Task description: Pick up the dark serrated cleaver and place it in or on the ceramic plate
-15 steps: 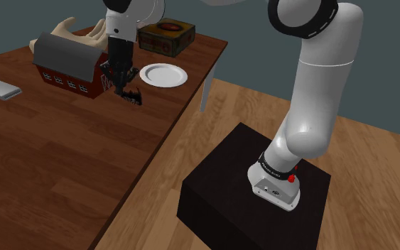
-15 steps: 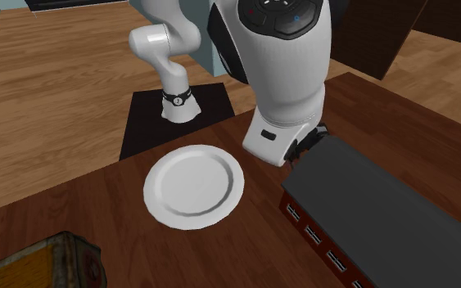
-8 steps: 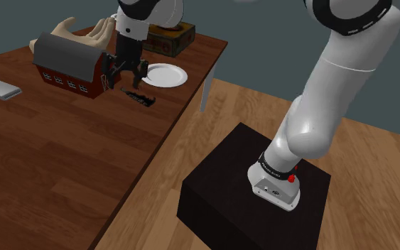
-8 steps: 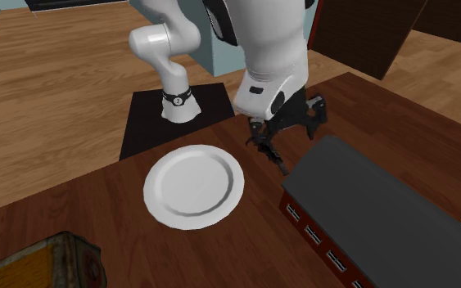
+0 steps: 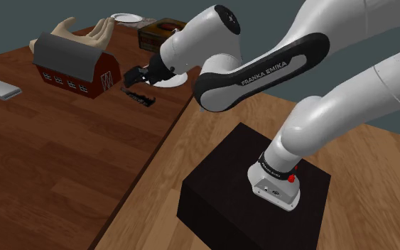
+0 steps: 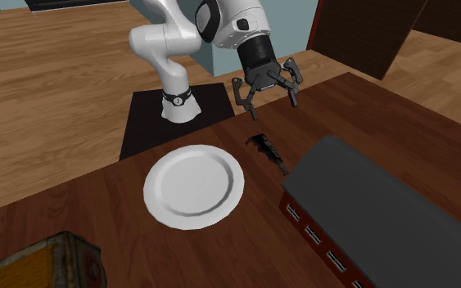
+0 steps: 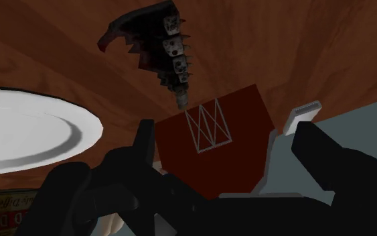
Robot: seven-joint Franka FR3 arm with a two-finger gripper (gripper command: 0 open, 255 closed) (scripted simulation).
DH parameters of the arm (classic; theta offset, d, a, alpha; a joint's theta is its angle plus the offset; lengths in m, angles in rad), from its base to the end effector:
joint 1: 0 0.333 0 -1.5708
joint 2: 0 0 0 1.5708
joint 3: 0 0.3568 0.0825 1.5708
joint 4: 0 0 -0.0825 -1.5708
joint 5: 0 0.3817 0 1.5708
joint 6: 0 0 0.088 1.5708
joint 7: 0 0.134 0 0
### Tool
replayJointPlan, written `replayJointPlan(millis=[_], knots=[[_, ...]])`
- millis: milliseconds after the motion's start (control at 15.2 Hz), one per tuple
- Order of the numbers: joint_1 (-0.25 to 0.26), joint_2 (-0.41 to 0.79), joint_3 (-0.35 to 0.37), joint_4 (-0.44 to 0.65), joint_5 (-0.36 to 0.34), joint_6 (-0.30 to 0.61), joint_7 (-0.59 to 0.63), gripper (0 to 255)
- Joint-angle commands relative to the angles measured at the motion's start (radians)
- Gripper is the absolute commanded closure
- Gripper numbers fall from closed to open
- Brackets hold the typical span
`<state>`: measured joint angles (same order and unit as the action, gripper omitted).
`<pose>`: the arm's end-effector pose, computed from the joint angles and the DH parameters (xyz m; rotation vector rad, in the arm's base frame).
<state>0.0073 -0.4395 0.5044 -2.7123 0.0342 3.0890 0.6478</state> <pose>0.3746 0.2166 0.4566 -2.6876 0.1706 -1.0614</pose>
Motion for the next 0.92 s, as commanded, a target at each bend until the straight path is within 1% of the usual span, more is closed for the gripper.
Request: replayJointPlan(millis=[0, 132, 264, 330, 858], knots=[[-0.065, 0.009, 0.067, -0.019, -0.023, 0.068, 0.033, 0], [-0.12, 0.044, 0.114, -0.004, -0.037, 0.094, 0.044, 0], [-0.185, 0.076, 0.171, 0.012, -0.053, 0.12, 0.056, 0], [-0.206, 0.085, 0.19, 0.016, -0.057, 0.127, 0.06, 0], [-0.206, 0.085, 0.19, 0.016, -0.057, 0.126, 0.059, 0]])
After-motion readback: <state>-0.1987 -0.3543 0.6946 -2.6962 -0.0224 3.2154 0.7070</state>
